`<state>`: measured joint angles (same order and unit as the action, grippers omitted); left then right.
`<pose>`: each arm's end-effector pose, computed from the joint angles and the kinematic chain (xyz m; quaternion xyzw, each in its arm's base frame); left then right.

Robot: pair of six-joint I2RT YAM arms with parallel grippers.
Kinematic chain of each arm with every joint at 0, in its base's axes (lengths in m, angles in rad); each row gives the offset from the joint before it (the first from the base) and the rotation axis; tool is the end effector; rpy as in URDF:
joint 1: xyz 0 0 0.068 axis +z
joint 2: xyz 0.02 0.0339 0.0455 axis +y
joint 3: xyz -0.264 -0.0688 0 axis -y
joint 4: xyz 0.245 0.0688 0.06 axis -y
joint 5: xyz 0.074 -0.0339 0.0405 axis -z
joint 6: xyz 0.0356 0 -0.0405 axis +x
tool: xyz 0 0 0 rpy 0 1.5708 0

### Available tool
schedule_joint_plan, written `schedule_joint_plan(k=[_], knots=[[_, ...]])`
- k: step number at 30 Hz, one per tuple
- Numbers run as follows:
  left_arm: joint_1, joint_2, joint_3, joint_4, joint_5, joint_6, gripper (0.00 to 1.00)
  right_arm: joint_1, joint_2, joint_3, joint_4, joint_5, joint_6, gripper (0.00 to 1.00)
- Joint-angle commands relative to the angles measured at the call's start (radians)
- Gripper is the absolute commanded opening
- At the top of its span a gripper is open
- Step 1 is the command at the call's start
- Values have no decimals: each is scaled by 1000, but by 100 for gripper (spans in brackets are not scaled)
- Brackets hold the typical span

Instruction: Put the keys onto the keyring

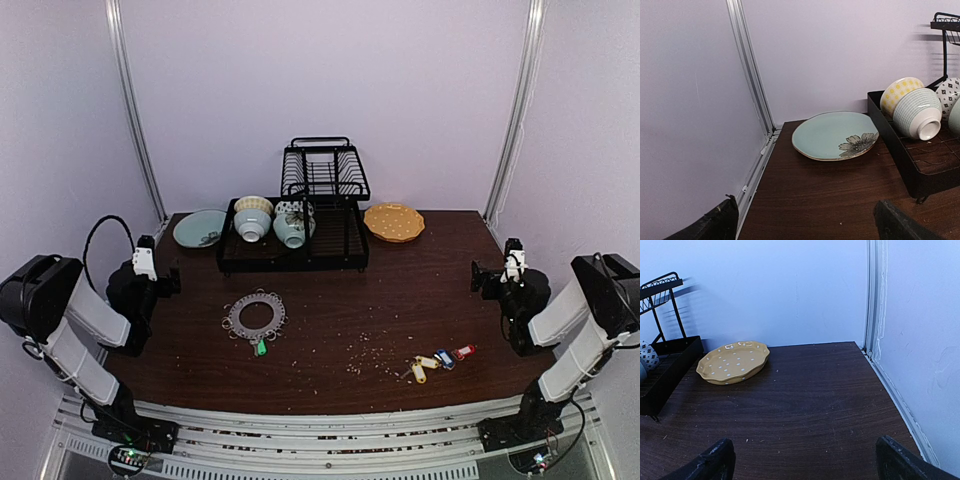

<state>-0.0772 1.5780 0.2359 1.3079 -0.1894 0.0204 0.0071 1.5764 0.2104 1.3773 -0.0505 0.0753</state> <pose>0.2446 -0.0122 0.1487 -0.0307 0.7182 0.0483 0.6934 0.2396 0.0035 0.1511 0.0060 0.7031 0.0470 0.7095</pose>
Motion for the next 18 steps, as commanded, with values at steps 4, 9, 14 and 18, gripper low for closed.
schedule_joint_plan(k=[4,9,14,18], knots=[[5,-72,58,-97,16,5,98,4,-15,2,4,-7,-7,100],[4,-225,244,-469,-16,-7,98,1,-137,-29,-40,81,34,100],[-9,-412,389,-759,317,-67,98,-12,-378,46,-335,25,128,100],[-72,-492,530,-1016,438,-92,98,-9,-460,204,-589,-359,207,97]])
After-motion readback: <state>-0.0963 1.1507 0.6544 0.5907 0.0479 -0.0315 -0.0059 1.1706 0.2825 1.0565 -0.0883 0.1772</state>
